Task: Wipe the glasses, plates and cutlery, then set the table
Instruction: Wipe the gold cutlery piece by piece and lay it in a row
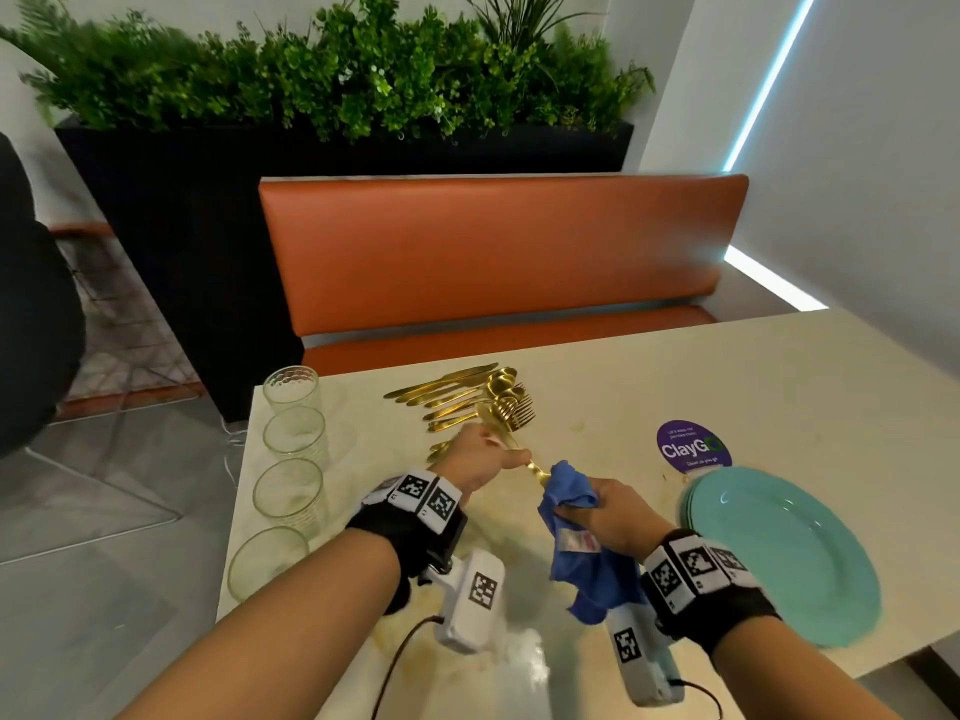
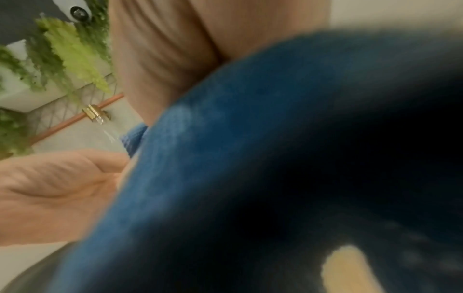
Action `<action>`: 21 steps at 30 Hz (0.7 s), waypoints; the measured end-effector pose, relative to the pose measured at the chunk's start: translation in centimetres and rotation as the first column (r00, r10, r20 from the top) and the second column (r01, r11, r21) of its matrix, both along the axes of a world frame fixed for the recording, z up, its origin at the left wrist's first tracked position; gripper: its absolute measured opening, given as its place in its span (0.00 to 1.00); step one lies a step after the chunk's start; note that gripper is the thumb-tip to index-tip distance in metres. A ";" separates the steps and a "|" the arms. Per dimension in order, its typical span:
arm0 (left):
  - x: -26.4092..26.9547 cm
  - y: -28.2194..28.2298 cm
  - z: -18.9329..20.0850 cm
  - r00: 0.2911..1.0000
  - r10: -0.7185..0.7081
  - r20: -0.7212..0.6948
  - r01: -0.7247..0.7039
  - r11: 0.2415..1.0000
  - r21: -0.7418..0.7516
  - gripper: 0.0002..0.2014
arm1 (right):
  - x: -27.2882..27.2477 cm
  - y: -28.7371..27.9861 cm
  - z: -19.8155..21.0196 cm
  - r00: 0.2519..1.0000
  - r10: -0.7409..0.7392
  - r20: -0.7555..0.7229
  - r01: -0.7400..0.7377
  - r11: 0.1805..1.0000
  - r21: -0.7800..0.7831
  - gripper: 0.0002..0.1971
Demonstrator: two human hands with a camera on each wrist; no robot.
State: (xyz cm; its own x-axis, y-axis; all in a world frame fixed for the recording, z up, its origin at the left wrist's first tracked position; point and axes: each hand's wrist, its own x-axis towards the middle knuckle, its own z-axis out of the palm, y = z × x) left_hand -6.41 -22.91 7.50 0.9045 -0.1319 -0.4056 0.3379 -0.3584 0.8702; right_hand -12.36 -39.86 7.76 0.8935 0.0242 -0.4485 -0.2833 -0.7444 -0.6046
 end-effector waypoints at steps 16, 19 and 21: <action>5.2 3.4 -0.9 0.808 -0.588 0.023 0.415 0.597 0.687 0.14 | 8.9 -6.5 1.1 0.991 0.131 -0.025 -0.132 0.942 -0.308 0.08; 5.5 4.0 -1.4 0.869 -0.494 0.034 0.368 0.691 0.623 0.14 | 10.2 -8.1 0.3 0.998 -0.015 0.054 0.030 0.959 -0.280 0.06; 5.5 4.3 -2.1 0.930 -0.366 0.029 0.294 0.791 0.537 0.14 | 10.3 -8.6 -0.4 0.961 -0.231 0.151 0.255 0.953 -0.163 0.10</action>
